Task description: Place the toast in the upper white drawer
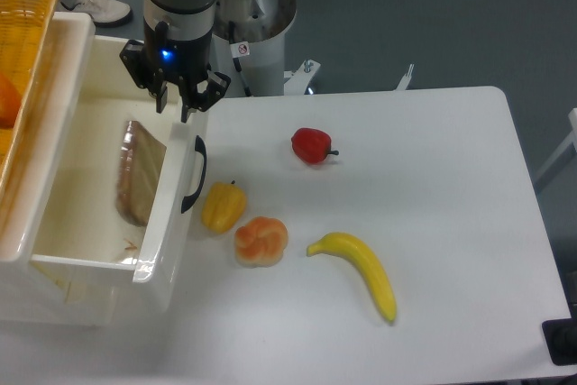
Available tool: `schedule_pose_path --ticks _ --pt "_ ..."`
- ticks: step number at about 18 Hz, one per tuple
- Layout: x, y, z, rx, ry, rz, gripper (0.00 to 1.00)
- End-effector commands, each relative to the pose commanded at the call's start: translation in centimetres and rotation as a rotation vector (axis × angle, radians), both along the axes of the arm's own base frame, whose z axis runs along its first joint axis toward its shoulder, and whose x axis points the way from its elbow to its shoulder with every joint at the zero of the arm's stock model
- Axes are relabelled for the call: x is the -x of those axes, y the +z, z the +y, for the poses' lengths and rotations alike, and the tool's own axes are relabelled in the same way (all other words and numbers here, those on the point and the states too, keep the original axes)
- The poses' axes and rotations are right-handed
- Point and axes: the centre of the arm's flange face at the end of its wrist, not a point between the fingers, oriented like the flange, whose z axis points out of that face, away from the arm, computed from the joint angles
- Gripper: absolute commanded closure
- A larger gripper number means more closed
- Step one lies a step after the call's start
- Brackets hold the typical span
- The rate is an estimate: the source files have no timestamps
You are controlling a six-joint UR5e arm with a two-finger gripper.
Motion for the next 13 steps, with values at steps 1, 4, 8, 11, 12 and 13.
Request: schedule_pose_path --ticks 1,4,8,11,12,13 --pt "0.2 0.1 -0.1 -0.001 0.003 0.001 0.55" --pt "1.6 -0.1 -0.7 0.003 0.020 0.014 0.30" --pt "3.4 -0.5 -1.7 0.042 0.049 0.045 0.00" --pt "5.7 -1.0 -1.9 0.030 0.083 0.065 0.00" --pt "6.8 -1.0 -2.3 0.029 0.103 0.087 0.00" --pt "7.8 -1.2 -2.7 0.044 0.117 0.113 0.00"
